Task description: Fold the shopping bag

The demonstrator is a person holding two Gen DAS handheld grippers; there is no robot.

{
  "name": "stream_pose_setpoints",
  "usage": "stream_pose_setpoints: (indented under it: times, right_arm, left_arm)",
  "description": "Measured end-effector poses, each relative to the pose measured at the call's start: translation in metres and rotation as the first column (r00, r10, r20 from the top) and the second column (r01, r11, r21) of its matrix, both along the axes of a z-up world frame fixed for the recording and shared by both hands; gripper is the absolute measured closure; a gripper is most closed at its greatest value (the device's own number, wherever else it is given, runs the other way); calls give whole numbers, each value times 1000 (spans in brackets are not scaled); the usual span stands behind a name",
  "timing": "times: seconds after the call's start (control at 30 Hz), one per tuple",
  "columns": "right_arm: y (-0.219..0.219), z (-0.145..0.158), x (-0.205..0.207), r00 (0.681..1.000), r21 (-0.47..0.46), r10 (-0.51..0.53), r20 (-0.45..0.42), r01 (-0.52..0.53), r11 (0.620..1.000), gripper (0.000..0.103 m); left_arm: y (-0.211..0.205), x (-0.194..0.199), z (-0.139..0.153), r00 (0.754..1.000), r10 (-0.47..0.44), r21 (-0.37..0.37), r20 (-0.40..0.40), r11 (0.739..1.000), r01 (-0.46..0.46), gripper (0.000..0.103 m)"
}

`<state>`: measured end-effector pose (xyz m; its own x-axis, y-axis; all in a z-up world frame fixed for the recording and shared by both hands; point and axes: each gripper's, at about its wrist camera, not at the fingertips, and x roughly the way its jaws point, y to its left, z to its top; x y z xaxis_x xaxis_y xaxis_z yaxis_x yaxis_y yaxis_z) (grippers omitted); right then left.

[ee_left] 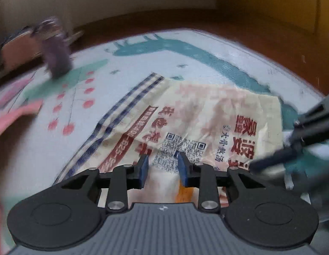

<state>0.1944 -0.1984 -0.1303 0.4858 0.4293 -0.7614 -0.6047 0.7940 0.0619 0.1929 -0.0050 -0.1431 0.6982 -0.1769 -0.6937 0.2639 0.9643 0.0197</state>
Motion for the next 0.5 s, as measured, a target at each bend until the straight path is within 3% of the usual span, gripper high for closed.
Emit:
stream_pose_setpoints:
  times: [0.2,0.4,0.5]
  right_arm:
    - [-52,-7,48,974,39,-228,21,227,973,89]
    - [-51,-6,48,977,6,-210,43,210,978,89]
    - [-48,-5,46,977,-19,-205,57,206,978,88]
  left_arm:
    - [13,-33,1,1000,1,19,-3,1000,-1,74]
    - [36,-67,0,999,45,-21,10,999,-45,74]
    - [32,-76,2,998,64,15,3,998,-64,74]
